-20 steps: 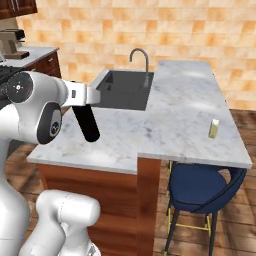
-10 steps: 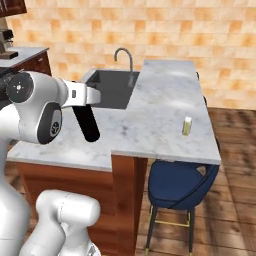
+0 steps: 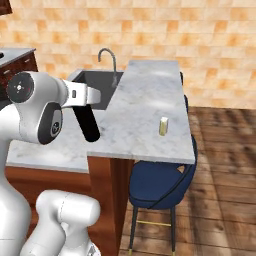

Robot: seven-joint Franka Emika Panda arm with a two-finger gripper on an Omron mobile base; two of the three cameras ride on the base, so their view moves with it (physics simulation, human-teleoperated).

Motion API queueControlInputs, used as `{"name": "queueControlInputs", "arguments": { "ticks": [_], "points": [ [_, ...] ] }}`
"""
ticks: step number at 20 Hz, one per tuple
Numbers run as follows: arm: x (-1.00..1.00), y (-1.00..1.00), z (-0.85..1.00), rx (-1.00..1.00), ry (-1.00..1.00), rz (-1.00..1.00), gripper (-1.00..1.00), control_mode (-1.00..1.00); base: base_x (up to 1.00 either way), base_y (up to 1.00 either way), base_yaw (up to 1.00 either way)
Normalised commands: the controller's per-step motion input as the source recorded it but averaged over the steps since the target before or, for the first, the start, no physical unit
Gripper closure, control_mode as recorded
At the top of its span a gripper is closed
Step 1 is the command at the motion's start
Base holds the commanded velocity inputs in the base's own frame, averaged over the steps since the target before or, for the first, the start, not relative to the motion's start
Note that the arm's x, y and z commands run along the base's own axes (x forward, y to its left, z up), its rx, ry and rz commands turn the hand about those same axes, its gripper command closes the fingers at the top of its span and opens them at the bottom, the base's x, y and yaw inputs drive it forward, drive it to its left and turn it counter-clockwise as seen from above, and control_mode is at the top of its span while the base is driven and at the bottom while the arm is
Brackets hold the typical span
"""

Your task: Move the drinks to the dining counter.

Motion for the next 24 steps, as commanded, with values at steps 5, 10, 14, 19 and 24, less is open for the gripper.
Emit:
{"name": "queueControlInputs", "arguments": {
  "ticks": [5, 10, 14, 19, 24],
  "points": [
    [0.0, 0.0, 0.0, 0.0, 0.0, 0.0, 1.0, 1.0, 0.34, -0.34, -0.07],
    [0.0, 0.0, 0.0, 0.0, 0.0, 0.0, 1.0, 1.0, 0.33, -0.23, -0.07],
    [0.0, 0.0, 0.0, 0.0, 0.0, 0.0, 1.0, 1.0, 0.39, -0.2, -0.06],
    [0.0, 0.0, 0.0, 0.0, 0.0, 0.0, 1.0, 1.0, 0.42, -0.1, -0.05],
    [0.0, 0.0, 0.0, 0.0, 0.0, 0.0, 1.0, 1.0, 0.41, -0.13, -0.05]
  ]
}}
